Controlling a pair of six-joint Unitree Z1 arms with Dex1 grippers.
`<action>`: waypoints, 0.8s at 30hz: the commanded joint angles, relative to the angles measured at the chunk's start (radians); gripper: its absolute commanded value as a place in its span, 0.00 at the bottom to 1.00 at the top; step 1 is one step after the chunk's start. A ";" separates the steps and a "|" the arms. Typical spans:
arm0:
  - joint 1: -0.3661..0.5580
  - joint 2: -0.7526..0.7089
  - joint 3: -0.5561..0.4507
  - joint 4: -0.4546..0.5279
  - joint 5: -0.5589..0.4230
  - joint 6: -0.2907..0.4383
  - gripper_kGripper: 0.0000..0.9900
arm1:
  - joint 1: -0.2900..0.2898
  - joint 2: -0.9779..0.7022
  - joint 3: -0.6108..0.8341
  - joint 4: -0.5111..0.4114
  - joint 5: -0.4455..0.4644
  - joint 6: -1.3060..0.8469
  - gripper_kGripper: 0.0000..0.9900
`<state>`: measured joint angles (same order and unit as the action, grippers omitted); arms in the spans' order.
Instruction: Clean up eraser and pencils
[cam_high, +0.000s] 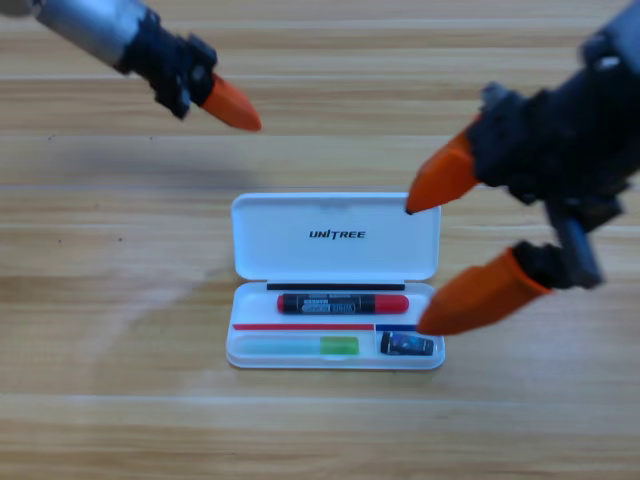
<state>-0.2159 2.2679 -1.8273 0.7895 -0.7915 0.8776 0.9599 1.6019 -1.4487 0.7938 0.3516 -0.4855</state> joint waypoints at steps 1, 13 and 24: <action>0.001 0.110 0.071 -0.068 -0.017 0.011 0.00 | -0.021 -0.161 0.085 -0.062 0.027 0.018 0.94; -0.102 0.082 0.138 -0.021 -0.034 0.043 0.00 | -0.023 -0.206 0.128 -0.102 0.026 0.027 0.95; -0.171 -0.057 0.243 -0.015 -0.028 0.050 0.00 | -0.024 -0.201 0.139 -0.114 0.026 0.031 0.95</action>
<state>-0.3428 2.2710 -1.6271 0.7624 -0.8119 0.9175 0.9578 1.4099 -1.3460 0.6941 0.3702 -0.4656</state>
